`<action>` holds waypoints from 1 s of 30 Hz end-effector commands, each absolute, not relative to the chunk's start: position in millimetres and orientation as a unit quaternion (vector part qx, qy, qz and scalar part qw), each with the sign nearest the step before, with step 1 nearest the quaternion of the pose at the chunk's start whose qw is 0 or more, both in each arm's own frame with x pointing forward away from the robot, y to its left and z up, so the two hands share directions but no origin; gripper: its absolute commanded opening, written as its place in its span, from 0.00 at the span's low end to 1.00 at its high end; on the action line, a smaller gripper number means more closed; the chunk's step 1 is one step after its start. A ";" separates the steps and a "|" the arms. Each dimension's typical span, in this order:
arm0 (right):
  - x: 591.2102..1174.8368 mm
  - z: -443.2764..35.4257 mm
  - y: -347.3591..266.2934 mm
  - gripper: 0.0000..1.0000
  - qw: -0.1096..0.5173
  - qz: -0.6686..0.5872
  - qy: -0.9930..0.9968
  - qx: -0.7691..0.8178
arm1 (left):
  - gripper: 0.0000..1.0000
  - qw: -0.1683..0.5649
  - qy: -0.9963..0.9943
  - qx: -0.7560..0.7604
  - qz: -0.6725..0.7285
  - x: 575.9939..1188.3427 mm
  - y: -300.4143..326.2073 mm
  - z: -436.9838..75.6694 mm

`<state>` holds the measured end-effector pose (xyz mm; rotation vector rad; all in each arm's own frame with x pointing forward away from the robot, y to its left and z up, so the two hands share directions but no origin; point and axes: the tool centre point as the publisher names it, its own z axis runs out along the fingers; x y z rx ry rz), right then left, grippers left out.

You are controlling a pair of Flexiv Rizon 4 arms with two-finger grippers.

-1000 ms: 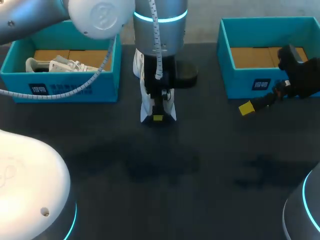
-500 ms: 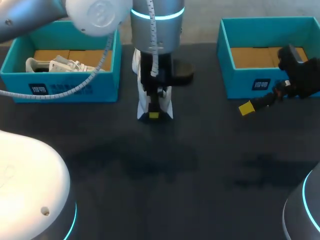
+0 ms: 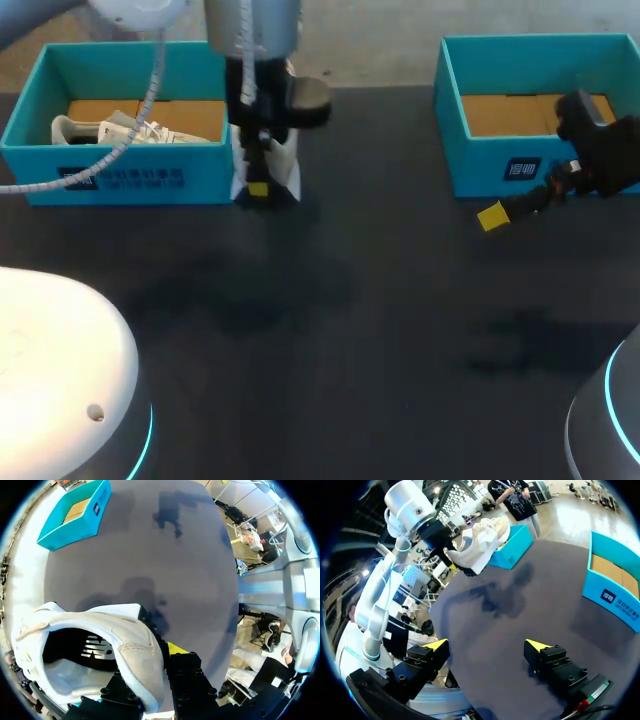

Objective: Take the shoe out of the shoebox, open the shoe tongue, remove and reinsert the insole, then place the shoe into the shoebox

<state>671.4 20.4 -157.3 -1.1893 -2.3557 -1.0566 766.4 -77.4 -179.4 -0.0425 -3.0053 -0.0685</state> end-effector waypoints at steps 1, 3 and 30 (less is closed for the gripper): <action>671.9 -157.8 21.3 1.00 0.149 -0.366 -0.820 -0.415 | 0.00 0.068 -0.997 -0.016 -0.016 781.8 -51.3 -171.6; 671.9 -157.8 21.3 1.00 0.149 -0.366 -0.820 -0.415 | 0.00 0.070 -0.997 -0.019 -0.019 790.3 -42.5 -171.3; 671.9 -157.8 21.3 1.00 0.149 -0.366 -0.820 -0.415 | 0.00 0.065 -0.997 -0.037 -0.027 895.7 107.7 -174.1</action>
